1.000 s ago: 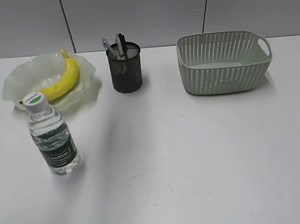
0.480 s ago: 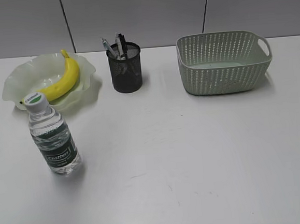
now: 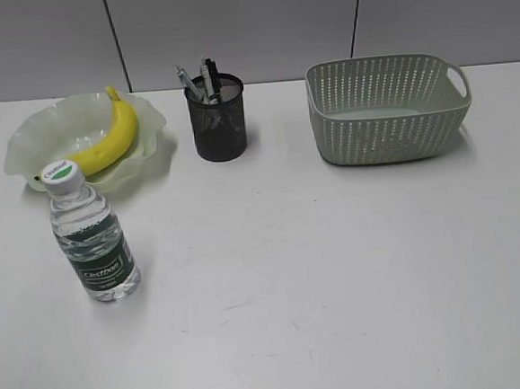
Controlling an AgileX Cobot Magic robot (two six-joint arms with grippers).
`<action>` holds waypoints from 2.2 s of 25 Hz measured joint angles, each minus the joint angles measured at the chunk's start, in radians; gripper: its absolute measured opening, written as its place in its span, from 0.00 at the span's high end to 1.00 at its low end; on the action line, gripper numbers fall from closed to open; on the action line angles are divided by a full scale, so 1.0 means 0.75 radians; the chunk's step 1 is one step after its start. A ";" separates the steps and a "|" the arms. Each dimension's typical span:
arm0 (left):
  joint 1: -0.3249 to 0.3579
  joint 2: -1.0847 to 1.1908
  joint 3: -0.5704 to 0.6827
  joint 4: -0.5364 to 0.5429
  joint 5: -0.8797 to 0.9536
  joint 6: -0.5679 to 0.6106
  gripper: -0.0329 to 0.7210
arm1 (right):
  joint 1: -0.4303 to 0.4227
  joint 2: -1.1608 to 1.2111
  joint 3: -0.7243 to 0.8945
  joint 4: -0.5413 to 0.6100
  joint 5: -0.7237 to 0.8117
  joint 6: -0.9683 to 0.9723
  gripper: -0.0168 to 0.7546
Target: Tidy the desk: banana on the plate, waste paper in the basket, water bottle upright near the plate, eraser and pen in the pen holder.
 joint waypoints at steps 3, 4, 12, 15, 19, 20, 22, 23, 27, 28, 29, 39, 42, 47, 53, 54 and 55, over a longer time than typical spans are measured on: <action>0.000 -0.234 0.204 -0.036 0.000 0.000 0.58 | 0.000 0.000 0.000 0.000 0.000 0.000 0.44; 0.000 -0.313 0.272 -0.045 0.000 0.000 0.58 | 0.000 0.000 0.000 0.000 0.000 0.000 0.44; -0.001 -0.731 0.756 -0.132 0.010 0.000 0.62 | 0.000 0.000 0.000 0.000 0.000 0.000 0.44; -0.001 -0.786 0.896 -0.153 0.010 0.000 0.63 | 0.000 0.000 0.000 0.000 0.000 0.000 0.44; -0.001 -0.797 0.977 -0.154 -0.081 0.007 0.63 | 0.000 0.000 0.000 0.000 0.000 0.000 0.44; -0.001 -0.797 0.983 -0.152 -0.118 0.015 0.63 | 0.000 0.000 0.000 0.000 0.000 0.000 0.44; -0.001 -0.797 1.014 -0.152 -0.180 0.034 0.63 | 0.000 0.000 0.000 0.000 0.000 0.000 0.44; -0.001 -0.797 1.023 -0.154 -0.192 0.041 0.63 | 0.000 0.000 0.000 0.000 0.000 0.000 0.44; -0.001 -0.797 1.027 -0.154 -0.213 0.056 0.63 | -0.077 0.000 0.000 0.004 0.000 0.000 0.44; -0.001 -0.797 1.027 -0.154 -0.213 0.056 0.63 | -0.117 0.000 0.000 0.005 0.000 0.000 0.44; -0.001 -0.797 1.027 -0.154 -0.213 0.058 0.63 | -0.154 0.000 0.000 0.005 0.000 0.000 0.44; -0.001 -0.797 1.027 -0.154 -0.214 0.058 0.64 | -0.674 0.000 0.000 0.006 0.000 0.000 0.44; -0.001 -0.798 1.027 -0.154 -0.214 0.058 0.64 | -0.735 0.000 0.000 0.006 0.000 0.000 0.44; 0.082 -0.864 1.027 -0.154 -0.218 0.058 0.64 | -0.744 0.000 0.000 0.006 -0.001 0.000 0.44; 0.367 -0.876 1.027 -0.154 -0.218 0.058 0.64 | -0.744 0.000 0.000 0.006 -0.001 0.000 0.44; 0.415 -0.876 1.027 -0.154 -0.218 0.058 0.64 | -0.744 0.000 0.000 0.006 -0.001 0.000 0.44; 0.451 -0.876 1.027 -0.154 -0.218 0.058 0.64 | -0.744 0.000 0.000 0.006 -0.001 0.000 0.44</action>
